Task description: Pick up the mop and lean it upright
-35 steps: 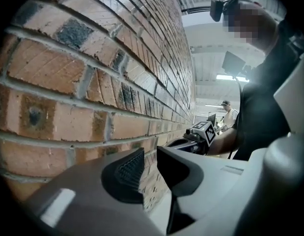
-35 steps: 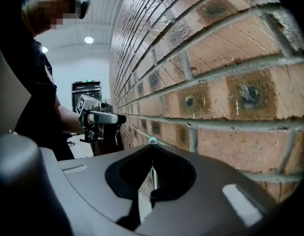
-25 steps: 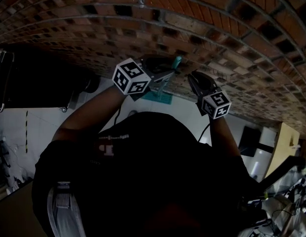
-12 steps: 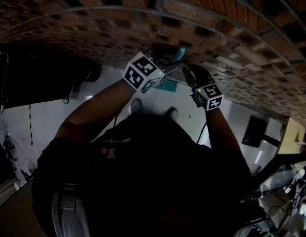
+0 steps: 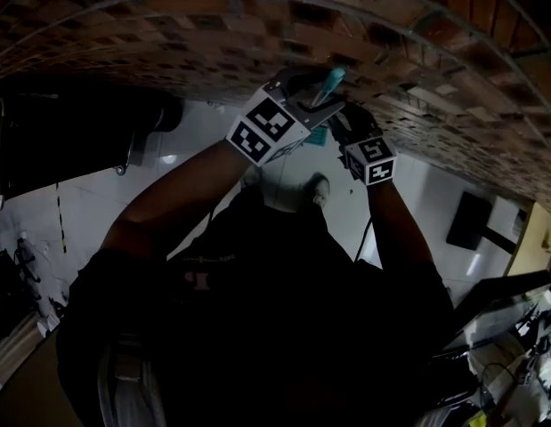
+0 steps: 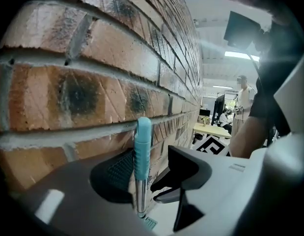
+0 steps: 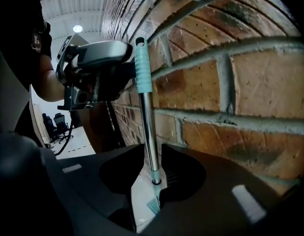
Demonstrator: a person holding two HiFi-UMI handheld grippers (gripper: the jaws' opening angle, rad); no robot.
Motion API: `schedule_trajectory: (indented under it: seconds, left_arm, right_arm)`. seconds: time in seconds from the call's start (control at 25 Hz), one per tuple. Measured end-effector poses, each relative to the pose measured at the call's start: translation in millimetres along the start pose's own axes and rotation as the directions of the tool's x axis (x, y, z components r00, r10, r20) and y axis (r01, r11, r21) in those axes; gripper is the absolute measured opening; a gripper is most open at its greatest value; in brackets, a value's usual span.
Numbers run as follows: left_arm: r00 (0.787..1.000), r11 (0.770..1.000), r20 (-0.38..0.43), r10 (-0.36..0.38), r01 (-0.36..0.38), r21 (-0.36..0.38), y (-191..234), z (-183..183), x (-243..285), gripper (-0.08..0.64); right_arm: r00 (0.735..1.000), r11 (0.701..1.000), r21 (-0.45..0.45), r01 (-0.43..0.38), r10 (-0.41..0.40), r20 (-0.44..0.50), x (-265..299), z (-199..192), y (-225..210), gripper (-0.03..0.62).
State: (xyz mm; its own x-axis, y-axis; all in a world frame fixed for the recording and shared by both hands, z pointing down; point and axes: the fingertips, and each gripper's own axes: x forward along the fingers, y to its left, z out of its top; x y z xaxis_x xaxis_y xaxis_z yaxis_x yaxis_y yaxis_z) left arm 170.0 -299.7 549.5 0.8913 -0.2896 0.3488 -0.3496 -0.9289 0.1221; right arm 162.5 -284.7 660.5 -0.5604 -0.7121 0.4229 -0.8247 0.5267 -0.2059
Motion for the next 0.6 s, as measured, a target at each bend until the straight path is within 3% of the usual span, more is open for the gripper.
schedule_trajectory:
  seconds: [0.24, 0.4, 0.6]
  left_arm:
    - [0.995, 0.995, 0.034, 0.089, -0.090, 0.053, 2.9, 1.4, 3.6, 0.192]
    - [0.990, 0.989, 0.050, 0.135, -0.138, 0.057, 8.7, -1.1, 5.3, 0.132]
    - [0.986, 0.985, 0.066, 0.151, -0.155, 0.068, 11.4, -0.8, 4.9, 0.106]
  right_arm:
    - [1.000, 1.000, 0.024, 0.020, -0.020, 0.010, 16.9, -10.2, -1.2, 0.127]
    - [0.999, 0.999, 0.016, 0.041, -0.042, 0.005, 28.0, -18.8, -4.2, 0.132]
    - [0.998, 0.998, -0.009, 0.062, -0.062, -0.005, 41.7, -19.6, -0.5, 0.120]
